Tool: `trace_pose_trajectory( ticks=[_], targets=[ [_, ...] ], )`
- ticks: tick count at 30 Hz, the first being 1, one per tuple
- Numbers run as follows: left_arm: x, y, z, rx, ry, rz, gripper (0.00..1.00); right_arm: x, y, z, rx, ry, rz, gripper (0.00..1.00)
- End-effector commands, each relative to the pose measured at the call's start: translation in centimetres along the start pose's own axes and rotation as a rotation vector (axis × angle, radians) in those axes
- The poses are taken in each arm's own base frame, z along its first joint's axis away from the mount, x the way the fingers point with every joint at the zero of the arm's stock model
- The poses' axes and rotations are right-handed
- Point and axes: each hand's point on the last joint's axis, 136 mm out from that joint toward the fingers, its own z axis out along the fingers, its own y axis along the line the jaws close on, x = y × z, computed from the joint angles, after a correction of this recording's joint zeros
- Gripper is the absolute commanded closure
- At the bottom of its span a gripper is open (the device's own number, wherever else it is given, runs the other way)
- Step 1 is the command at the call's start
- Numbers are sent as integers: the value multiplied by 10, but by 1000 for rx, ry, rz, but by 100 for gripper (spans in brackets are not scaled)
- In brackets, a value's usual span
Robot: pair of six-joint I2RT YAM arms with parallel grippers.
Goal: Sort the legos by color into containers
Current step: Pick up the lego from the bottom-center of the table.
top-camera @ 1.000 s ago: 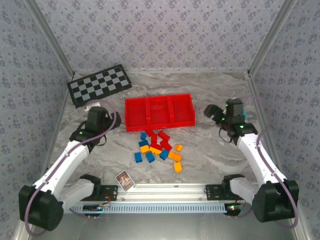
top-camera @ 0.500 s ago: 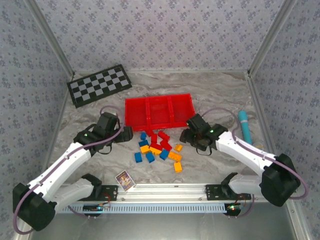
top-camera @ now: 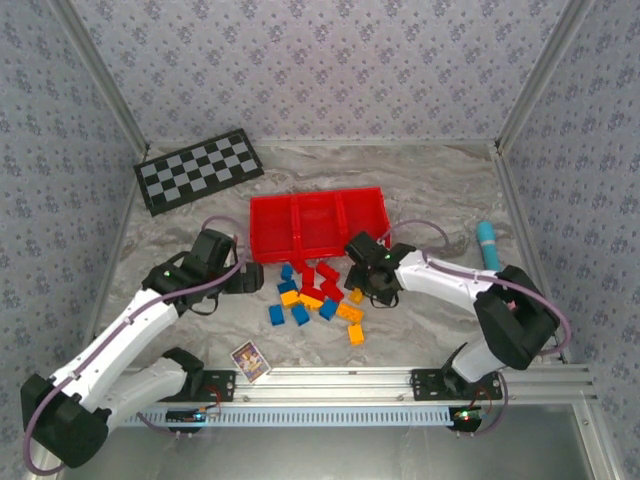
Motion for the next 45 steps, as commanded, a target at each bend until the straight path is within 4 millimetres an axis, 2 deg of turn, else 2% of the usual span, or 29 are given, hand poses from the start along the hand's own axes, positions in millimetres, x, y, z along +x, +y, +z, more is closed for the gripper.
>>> trace_pose_trajectory(
  ticks=[1, 2, 9, 17, 26, 30, 34, 40, 42, 43, 45],
  targets=[
    [2, -6, -12, 39, 13, 27, 0, -4, 14, 0, -9, -18, 13, 37],
    [3, -6, -14, 42, 13, 32, 0, -3, 16, 1, -11, -14, 11, 41],
    [5, 3, -28, 13, 0, 86, 0, 7, 14, 8, 48, -1, -12, 45],
    [7, 1, -26, 34, -17, 90, 0, 16, 11, 15, 98, 12, -33, 47],
    [7, 2, -25, 34, -22, 93, 0, 15, -4, 16, 155, 11, -53, 67],
    [6, -2, -27, 63, -36, 96, 0, 10, 0, 11, 137, 3, -84, 79],
    [5, -5, -30, 87, -52, 95, 0, -3, 7, -8, 131, -46, -128, 84],
    [1, -9, -38, 114, -85, 93, 0, -28, 32, -52, 40, -141, -209, 88],
    [-1, -11, -43, 139, -118, 89, 0, -46, 43, -69, 3, -189, -239, 89],
    [-2, -12, -45, 150, -135, 88, 0, -53, 42, -72, 5, -203, -247, 89],
    [-3, -13, -50, 173, -170, 85, 0, -80, 53, -92, -25, -259, -251, 89]
  ],
)
